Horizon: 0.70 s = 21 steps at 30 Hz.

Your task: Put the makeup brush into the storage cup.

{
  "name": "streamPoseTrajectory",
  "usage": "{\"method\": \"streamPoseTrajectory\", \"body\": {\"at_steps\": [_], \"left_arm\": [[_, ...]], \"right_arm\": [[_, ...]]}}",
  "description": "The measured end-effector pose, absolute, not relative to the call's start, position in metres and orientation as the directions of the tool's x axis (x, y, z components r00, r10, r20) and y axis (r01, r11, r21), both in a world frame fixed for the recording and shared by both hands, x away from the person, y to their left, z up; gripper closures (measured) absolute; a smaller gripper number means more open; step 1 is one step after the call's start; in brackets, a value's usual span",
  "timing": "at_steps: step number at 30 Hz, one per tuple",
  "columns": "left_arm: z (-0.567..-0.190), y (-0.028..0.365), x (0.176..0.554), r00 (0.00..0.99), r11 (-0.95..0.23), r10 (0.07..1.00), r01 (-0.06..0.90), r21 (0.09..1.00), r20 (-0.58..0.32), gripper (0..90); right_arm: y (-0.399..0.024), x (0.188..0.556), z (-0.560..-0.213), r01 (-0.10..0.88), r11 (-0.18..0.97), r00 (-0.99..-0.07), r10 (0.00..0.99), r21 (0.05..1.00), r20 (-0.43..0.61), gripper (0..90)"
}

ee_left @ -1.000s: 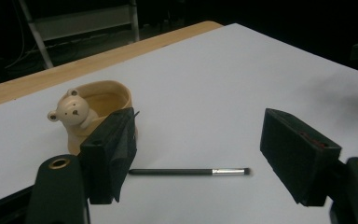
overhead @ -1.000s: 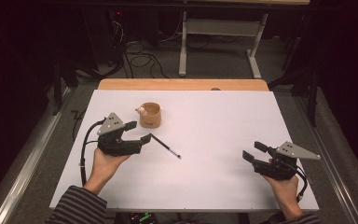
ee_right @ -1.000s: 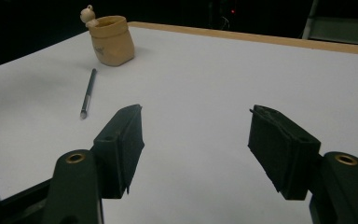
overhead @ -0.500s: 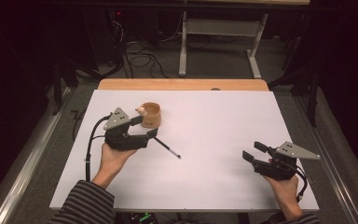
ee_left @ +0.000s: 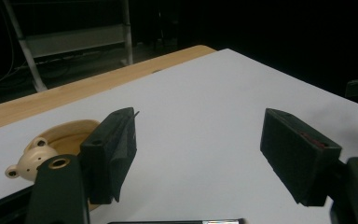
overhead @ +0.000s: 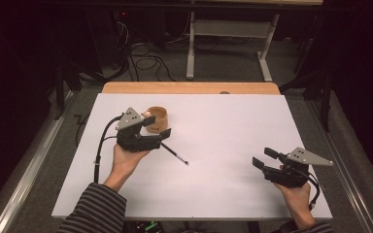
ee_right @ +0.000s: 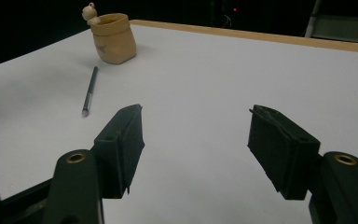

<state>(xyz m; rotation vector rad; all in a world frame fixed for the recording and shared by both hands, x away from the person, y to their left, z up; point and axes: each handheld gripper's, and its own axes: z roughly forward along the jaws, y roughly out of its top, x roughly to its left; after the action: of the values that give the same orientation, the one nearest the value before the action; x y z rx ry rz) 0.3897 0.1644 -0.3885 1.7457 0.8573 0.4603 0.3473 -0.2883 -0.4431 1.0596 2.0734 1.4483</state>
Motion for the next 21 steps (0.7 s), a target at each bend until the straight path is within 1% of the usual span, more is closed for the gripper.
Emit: {"method": "streamPoseTrajectory", "body": {"at_steps": [8,17,19,21], "left_arm": [[-0.387,0.155,0.397,0.676,-0.167,0.73,0.315,0.934,-0.098,28.0],[-0.388,0.143,0.405,0.687,-0.188,0.722,0.314,0.931,-0.086,28.7],[-0.386,0.141,0.406,0.696,-0.197,0.713,0.315,0.929,-0.085,30.6],[-0.385,0.138,0.406,0.706,-0.223,0.705,0.304,0.926,-0.062,33.4]], "right_arm": [[-0.291,0.347,-0.443,0.357,0.155,-0.624,0.773,0.921,0.112,37.5],[-0.291,0.346,-0.442,0.353,0.158,-0.631,0.768,0.922,0.11,37.7],[-0.291,0.346,-0.443,0.355,0.157,-0.631,0.767,0.921,0.113,37.8],[-0.291,0.346,-0.443,0.356,0.161,-0.637,0.763,0.921,0.113,38.0]]}}
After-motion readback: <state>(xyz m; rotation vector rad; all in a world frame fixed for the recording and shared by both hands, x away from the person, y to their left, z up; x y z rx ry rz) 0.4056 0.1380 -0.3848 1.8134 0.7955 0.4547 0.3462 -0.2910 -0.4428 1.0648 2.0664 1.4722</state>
